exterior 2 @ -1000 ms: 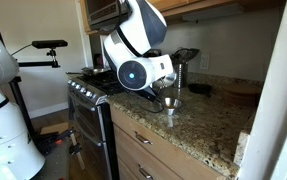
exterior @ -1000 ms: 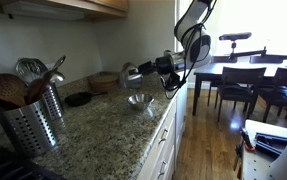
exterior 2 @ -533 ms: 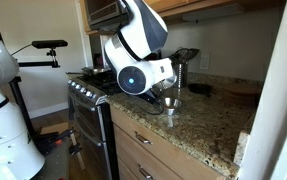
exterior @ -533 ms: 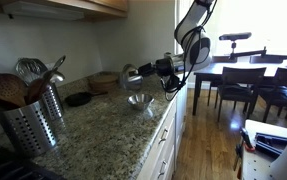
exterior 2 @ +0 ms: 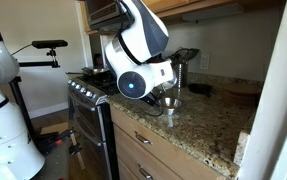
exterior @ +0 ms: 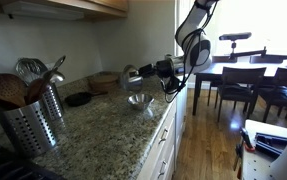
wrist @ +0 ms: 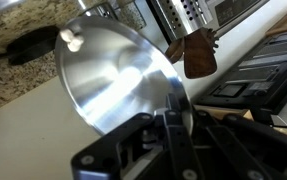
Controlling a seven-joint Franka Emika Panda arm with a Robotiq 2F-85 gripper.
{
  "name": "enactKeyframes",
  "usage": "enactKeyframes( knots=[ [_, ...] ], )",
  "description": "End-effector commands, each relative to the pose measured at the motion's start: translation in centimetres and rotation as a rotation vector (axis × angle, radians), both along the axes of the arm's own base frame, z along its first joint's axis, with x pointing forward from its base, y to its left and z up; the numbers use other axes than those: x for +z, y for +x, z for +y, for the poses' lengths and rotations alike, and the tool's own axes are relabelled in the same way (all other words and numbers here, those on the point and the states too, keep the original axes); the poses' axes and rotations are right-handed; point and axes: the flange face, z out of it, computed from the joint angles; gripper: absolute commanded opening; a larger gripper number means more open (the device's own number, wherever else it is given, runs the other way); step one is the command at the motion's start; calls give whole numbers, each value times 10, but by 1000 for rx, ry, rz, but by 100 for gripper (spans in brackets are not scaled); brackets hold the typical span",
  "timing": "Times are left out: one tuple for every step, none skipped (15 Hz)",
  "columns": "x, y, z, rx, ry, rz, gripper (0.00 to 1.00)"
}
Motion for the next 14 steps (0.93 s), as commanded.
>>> enactKeyframes(
  knots=[
    [0,-3,-5,-25,35,-36,7],
    [0,-3,-4,-25,35,-34,7],
    [1,-3,-4,-23,33,-34,7],
    [1,-2,-3,-24,26,-28,7],
    [2,-1,-3,-28,17,-16,7],
    [3,0,-1,-27,6,-6,7],
    [4,2,1,-24,-3,1,7],
    [5,3,2,-23,-15,9,7],
    [7,6,5,-26,-36,30,7],
    [8,8,8,-25,-57,46,7],
    [10,10,11,-32,-88,66,7],
    [11,13,14,-37,-115,85,7],
    [13,17,18,-38,-146,106,7],
    [16,20,22,-43,-172,127,7]
  ],
)
